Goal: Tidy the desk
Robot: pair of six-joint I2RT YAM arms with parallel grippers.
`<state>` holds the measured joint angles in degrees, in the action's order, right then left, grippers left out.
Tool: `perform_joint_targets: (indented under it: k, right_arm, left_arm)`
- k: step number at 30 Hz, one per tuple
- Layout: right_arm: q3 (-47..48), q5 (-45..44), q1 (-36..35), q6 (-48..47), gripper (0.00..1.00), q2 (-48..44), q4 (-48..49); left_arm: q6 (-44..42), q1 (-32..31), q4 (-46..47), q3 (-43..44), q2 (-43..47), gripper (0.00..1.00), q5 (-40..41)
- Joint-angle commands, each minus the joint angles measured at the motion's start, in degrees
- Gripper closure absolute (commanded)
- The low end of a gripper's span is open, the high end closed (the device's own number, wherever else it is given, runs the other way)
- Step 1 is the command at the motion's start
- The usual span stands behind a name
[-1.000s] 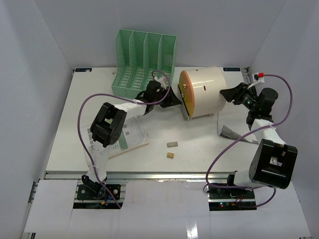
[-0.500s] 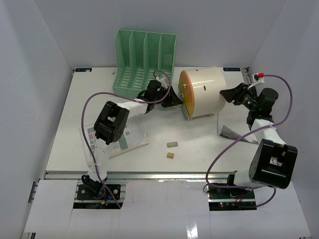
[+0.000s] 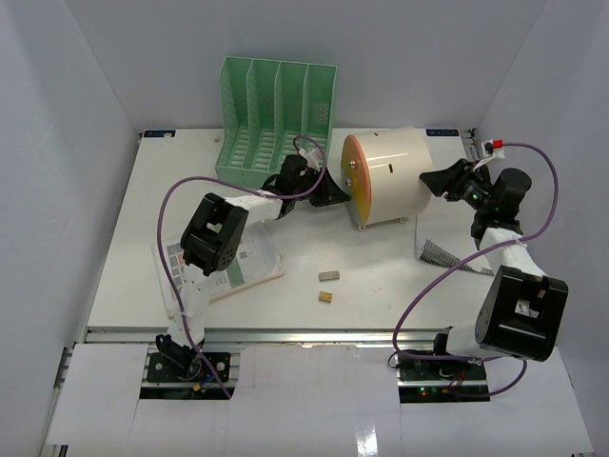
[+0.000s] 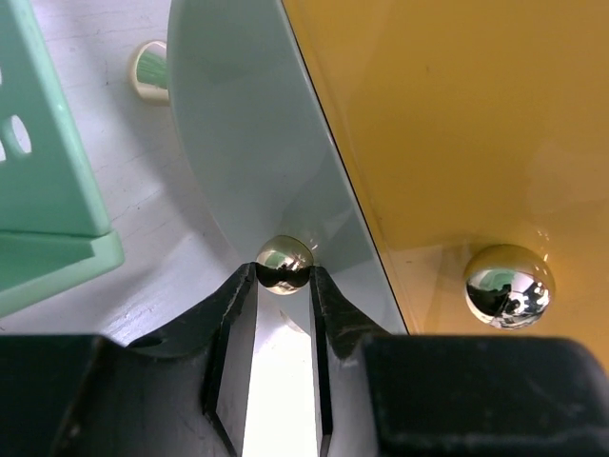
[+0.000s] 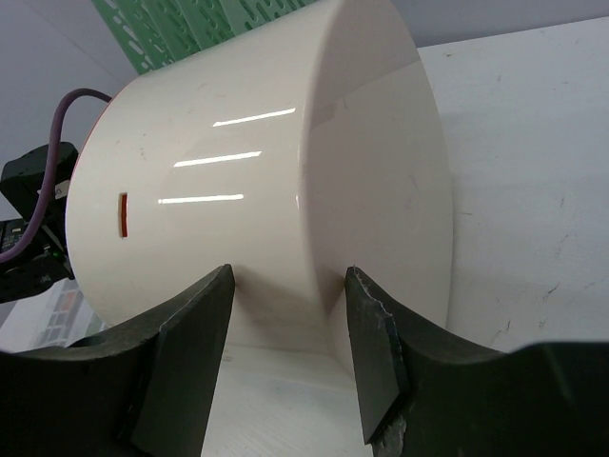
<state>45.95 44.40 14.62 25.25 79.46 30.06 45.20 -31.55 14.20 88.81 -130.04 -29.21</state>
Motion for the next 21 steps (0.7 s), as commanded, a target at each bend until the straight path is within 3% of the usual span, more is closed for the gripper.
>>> perform_joint_targets:
  k: [1, 2, 8, 21]
  right_arm:
    - [-0.5, 1.5, 0.4, -0.8, 0.44, -0.5, 0.0]
    - [-0.5, 1.5, 0.5, -0.8, 0.44, -0.5, 0.0]
    - [-0.1, 0.3, 2.0, -2.2, 0.44, -0.7, -1.9]
    - [0.5, -0.3, 3.7, -5.5, 0.43, -2.1, -4.6]
  left_arm:
    - [0.2, 0.0, 2.5, -1.7, 2.0, 0.81, -0.9]
    - [-0.1, 0.0, 2.7, -2.3, 2.6, 0.85, -0.8]
    - [-3.6, -0.1, 3.2, -10.4, 9.4, 0.88, -0.1]
    - [-7.0, -0.6, 4.7, -26.3, 21.8, 0.87, -3.1]
